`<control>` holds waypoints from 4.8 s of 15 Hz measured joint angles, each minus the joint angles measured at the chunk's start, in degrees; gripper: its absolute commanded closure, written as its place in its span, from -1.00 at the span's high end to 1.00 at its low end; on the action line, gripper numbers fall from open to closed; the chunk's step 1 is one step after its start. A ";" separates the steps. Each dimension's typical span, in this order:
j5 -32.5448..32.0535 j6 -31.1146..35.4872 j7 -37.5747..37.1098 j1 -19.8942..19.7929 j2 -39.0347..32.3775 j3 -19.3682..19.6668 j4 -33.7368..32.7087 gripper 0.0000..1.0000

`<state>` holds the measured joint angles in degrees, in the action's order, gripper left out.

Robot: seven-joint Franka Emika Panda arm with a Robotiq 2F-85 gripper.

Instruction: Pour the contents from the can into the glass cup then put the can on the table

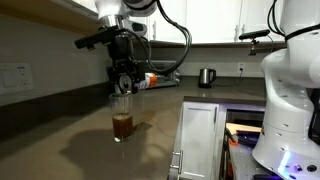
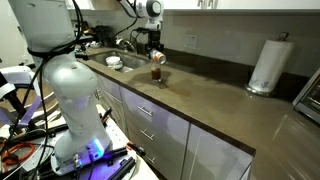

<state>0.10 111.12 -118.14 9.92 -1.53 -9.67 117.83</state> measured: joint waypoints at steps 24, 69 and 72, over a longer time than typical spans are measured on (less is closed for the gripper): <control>-3.37 -5.82 -7.59 0.18 2.66 -2.01 -0.01 0.00; -4.22 -5.62 -4.73 -0.65 -1.82 1.75 -5.74 0.00; -4.22 -5.62 -4.73 -0.65 -1.82 1.75 -5.74 0.00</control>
<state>-4.12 105.49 -122.88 9.27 -3.34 -7.92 112.09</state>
